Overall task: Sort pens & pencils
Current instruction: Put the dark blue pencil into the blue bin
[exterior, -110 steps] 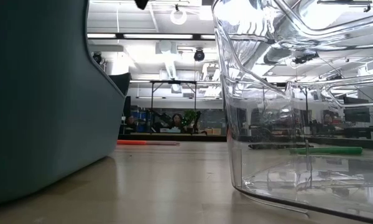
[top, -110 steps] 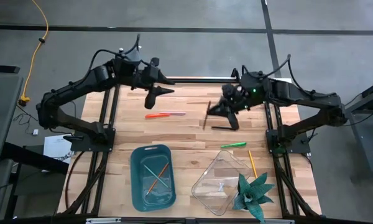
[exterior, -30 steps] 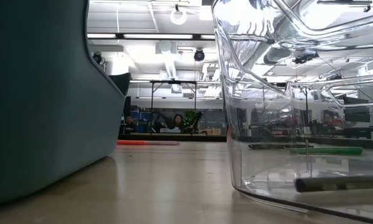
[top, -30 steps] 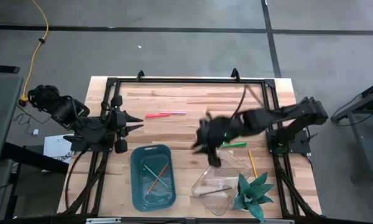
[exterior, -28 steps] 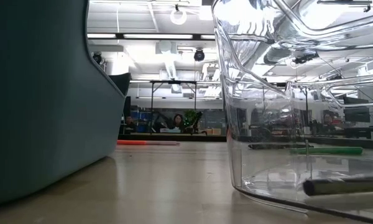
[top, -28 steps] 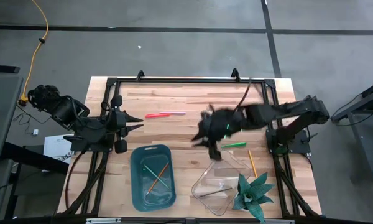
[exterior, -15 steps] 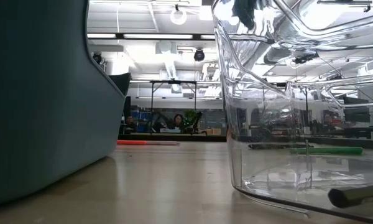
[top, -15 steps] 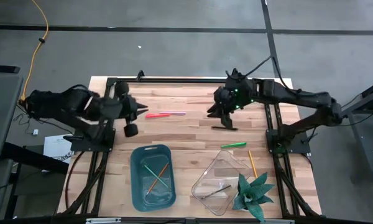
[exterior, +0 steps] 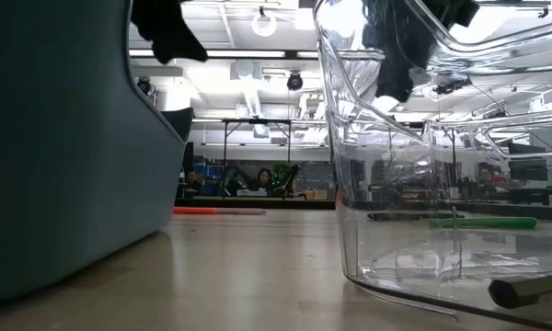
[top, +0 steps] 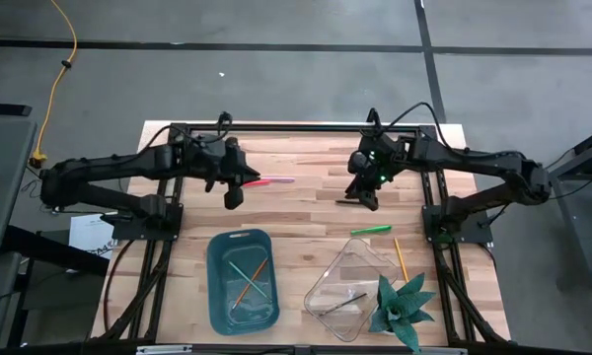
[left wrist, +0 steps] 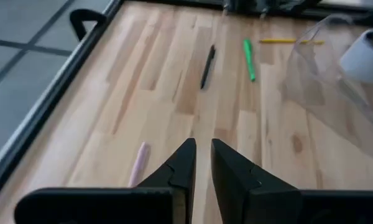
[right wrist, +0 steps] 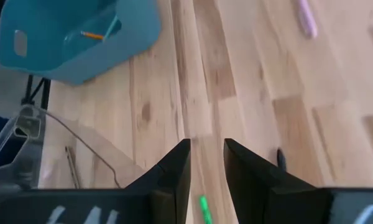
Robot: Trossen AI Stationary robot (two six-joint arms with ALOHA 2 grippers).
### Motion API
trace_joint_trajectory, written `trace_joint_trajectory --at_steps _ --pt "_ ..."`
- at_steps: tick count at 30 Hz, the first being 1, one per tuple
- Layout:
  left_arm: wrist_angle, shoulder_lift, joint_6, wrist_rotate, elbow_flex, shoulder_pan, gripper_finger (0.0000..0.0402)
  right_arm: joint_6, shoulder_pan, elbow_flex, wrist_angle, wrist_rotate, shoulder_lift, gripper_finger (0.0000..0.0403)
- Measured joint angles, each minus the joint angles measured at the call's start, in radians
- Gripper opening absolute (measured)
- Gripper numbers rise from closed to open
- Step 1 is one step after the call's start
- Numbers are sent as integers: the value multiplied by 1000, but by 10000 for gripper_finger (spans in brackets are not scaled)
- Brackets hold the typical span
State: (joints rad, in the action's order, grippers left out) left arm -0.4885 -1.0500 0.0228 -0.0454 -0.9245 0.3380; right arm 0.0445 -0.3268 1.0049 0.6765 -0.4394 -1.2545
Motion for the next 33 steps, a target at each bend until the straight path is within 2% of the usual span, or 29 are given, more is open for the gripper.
trace_joint_trajectory --at_steps 5,11,17,22,29,33 --pt "103 0 0 -125 111 73 41 43 -26 -61 -15 -35 0 87" --pt "202 0 -12 -226 220 113 42 108 -40 -122 -18 -32 0 87" --pt "315 0 -86 -315 328 150 42 160 -40 -191 -27 -15 -1 87" --pt "314 0 -82 -312 337 153 42 139 -32 -204 0 100 -32 87" --pt "296 -3 -57 -312 337 153 42 43 -26 -203 10 103 -183 87" --pt "298 -3 -78 -318 337 153 42 -2 -26 -203 7 178 -228 87"
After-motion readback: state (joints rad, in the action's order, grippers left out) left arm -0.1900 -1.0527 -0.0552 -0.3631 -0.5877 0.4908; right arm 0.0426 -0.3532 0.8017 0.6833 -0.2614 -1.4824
